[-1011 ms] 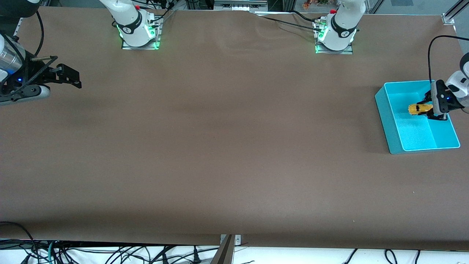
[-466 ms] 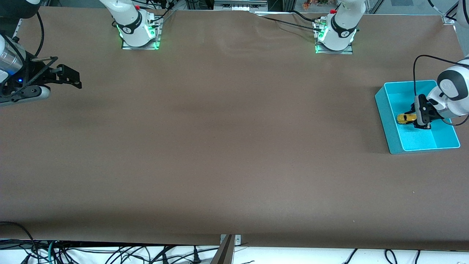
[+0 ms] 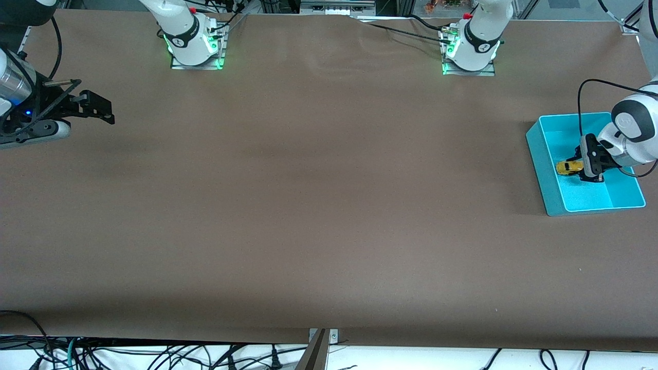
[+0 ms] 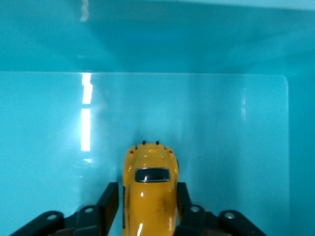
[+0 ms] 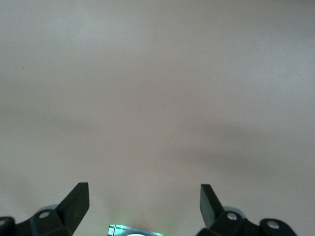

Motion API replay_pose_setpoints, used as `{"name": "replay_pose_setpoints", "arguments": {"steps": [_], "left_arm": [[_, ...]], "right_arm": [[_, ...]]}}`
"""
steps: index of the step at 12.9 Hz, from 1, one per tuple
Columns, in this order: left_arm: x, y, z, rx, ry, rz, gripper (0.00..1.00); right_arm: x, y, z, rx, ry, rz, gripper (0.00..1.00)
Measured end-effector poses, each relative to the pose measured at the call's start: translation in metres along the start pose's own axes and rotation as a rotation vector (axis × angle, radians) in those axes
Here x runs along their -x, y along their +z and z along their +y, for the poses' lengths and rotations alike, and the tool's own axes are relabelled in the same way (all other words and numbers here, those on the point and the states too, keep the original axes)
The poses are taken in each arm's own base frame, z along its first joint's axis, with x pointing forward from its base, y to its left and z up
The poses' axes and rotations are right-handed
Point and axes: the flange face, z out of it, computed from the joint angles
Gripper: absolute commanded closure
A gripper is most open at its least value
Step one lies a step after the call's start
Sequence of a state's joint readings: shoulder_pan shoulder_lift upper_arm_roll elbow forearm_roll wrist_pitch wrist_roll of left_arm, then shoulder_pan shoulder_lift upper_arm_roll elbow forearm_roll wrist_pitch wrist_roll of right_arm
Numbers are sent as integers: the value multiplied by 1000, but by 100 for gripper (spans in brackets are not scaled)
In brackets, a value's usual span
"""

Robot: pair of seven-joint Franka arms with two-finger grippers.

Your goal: Wind and store yellow beetle car

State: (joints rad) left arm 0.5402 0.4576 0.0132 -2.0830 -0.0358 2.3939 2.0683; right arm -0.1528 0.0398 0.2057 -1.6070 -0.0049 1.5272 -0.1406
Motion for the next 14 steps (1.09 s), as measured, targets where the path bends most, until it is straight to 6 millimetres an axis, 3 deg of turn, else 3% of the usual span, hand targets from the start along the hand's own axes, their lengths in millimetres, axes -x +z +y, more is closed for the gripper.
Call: {"name": "replay_pose_setpoints", "arguments": {"steps": [3,7,10,14], "left_arm": [[-2,-24,-8,-6,2,4,0],[-9,-102,-14,-6,-114,15,0],[-43,-149,-21,-25,-315,40,0],[-121,-197,-34,29,-559,61,0]], "right_arm": [[0,0,0,0,0,0,0],[0,0,0,0,1,0,0],[0,0,0,0,1,0,0],[0,0,1,0,1,0,0]]}}
